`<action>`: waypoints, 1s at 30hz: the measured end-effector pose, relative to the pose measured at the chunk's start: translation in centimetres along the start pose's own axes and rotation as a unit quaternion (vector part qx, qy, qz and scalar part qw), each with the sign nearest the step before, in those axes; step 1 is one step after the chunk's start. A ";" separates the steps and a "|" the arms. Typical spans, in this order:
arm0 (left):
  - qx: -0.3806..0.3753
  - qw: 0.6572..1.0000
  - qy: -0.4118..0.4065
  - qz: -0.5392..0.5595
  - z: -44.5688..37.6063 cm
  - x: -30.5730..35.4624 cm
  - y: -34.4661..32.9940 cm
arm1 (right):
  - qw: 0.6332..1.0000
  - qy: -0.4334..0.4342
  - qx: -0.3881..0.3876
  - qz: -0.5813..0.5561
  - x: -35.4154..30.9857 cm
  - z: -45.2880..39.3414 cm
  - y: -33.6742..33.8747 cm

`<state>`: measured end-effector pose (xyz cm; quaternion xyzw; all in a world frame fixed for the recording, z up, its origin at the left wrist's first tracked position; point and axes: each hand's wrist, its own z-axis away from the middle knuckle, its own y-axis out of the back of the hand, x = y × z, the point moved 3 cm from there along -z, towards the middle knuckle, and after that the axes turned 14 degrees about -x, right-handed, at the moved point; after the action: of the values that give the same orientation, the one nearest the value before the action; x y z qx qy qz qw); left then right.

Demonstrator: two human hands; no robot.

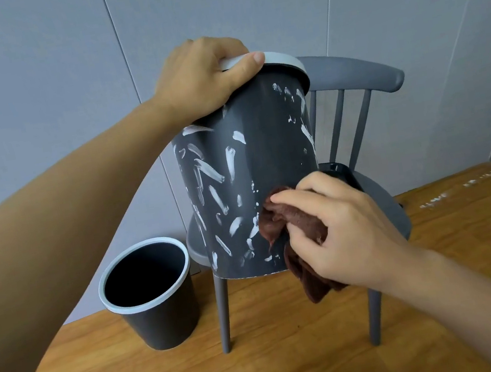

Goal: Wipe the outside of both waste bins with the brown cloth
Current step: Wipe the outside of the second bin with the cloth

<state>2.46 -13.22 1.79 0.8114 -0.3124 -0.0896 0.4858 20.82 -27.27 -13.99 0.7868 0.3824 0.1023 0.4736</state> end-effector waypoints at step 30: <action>0.005 1.000 0.000 -0.007 -0.1 -0.1 -0.1 | 0.977 0.033 -0.210 0.029 -3.7 1.9 -2.3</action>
<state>2.46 -13.09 1.75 0.8160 -0.3072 -0.0913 0.4811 18.12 -30.55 -16.13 0.6767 0.3447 0.2200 0.6122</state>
